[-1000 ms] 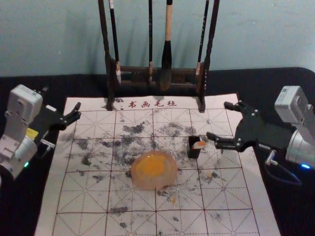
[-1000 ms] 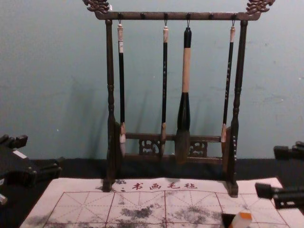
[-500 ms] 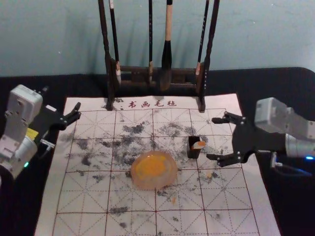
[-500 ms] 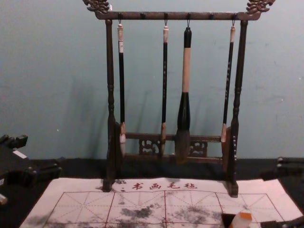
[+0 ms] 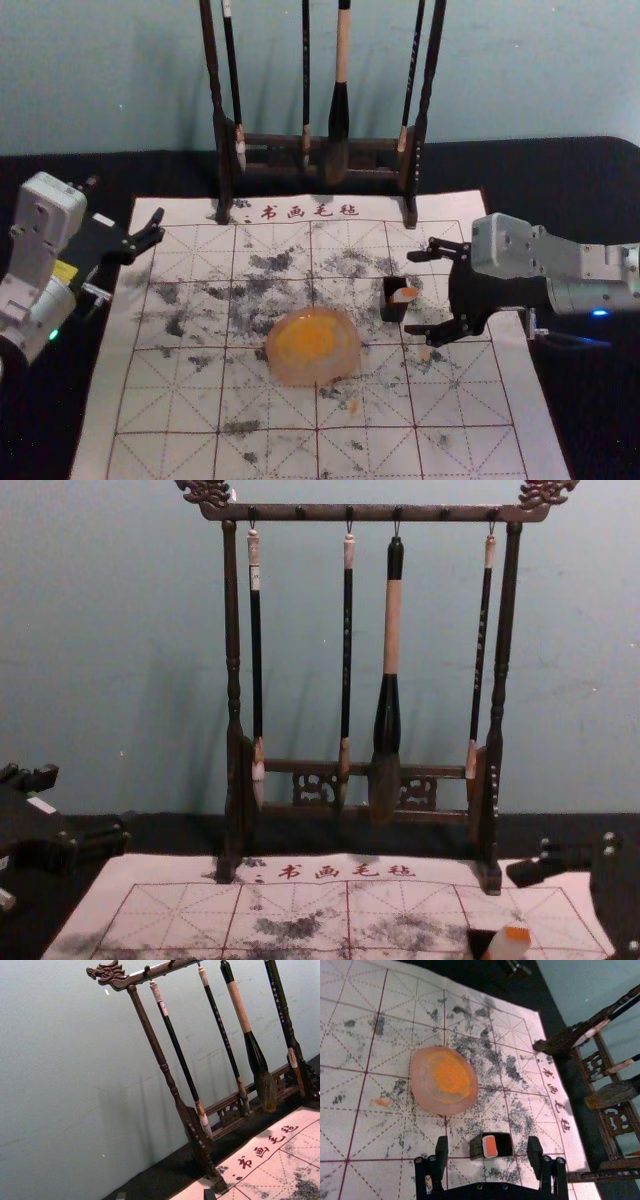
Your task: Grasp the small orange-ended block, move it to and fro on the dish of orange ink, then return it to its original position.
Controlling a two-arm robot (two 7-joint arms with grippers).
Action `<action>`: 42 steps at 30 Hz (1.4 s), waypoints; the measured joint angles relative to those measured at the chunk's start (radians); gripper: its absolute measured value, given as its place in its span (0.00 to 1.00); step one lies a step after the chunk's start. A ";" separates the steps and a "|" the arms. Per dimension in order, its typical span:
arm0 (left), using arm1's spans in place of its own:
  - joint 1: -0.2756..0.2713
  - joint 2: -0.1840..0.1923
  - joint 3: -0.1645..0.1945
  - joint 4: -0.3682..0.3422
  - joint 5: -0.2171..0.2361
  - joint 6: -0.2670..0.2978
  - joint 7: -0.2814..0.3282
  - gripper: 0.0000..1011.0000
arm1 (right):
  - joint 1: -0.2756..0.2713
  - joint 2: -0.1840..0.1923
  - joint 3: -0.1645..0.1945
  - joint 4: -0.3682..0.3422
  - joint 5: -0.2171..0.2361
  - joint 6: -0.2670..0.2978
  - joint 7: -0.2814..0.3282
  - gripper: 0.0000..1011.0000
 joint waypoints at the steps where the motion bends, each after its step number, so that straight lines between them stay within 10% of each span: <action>1: 0.000 0.000 0.000 0.000 0.000 0.000 0.000 0.99 | 0.008 -0.004 -0.008 0.006 -0.010 0.001 0.004 0.99; 42: 0.000 0.000 0.000 0.000 0.000 0.000 0.000 0.99 | 0.217 -0.093 -0.169 0.132 -0.200 0.015 0.076 0.99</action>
